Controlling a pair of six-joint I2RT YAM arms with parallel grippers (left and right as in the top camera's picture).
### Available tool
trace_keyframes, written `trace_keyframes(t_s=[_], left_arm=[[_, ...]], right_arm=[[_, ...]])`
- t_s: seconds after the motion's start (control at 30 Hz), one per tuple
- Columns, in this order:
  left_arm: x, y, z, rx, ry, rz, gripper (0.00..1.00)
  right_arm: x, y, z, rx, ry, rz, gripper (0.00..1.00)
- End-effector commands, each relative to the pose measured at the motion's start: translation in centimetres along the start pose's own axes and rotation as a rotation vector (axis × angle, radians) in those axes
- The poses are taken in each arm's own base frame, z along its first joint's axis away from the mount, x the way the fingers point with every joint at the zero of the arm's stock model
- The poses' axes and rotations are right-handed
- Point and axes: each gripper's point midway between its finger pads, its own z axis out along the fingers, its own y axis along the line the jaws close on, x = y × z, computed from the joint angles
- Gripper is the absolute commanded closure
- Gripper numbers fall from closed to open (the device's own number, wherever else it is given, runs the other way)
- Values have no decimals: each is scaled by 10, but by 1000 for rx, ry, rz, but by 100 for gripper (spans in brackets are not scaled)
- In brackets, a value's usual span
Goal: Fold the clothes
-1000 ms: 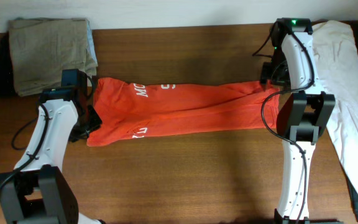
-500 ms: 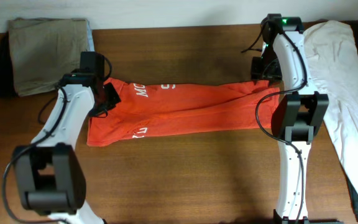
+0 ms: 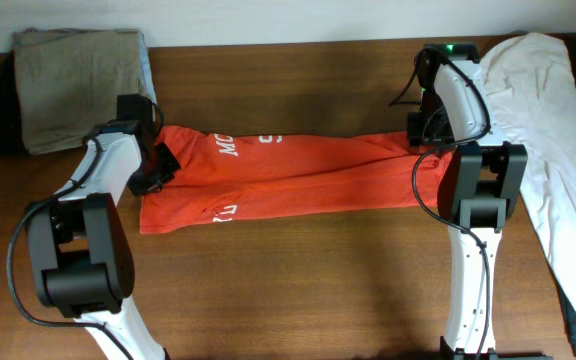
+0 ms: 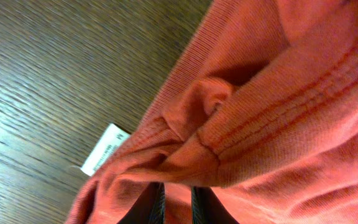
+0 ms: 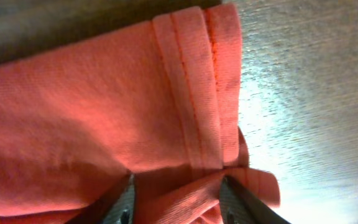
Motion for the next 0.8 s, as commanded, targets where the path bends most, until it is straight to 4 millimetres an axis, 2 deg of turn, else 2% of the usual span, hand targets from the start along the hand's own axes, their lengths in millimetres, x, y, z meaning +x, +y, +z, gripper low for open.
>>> trace_keyframes(t_s=[0.0,0.1,0.17,0.23,0.33,0.4,0.47,0.53,0.6,0.7,0.77], left_arm=[[-3,5,4,-4,2,-10,85],[-7,4,4,3,-12,-12,85],[-9,3,4,7,-19,-13,84],[-10,4,4,4,-22,-13,84],[-13,14,4,-23,-27,-29,83],[-16,23,5,-29,-22,-50,83],[-20,36,4,-39,-14,-82,84],[-24,38,-2,-41,-14,-81,85],[-27,36,-11,-43,-10,-77,90],[-43,29,-50,-31,-33,-69,95],[-40,13,-75,0,-49,-21,95]], right_arm=[[7,-12,-12,46,4,0,62],[29,-15,-13,57,94,-16,63],[30,-12,-13,38,97,-15,68],[31,-4,-13,-7,103,-13,68],[37,2,-18,-49,109,-20,67],[53,-1,-16,-43,154,-46,64],[84,-6,-1,-10,265,-61,62],[89,-7,4,-1,287,-51,64],[87,-9,-4,-1,260,-42,63],[74,-20,-51,9,96,21,48],[57,-16,-75,-41,-29,65,36]])
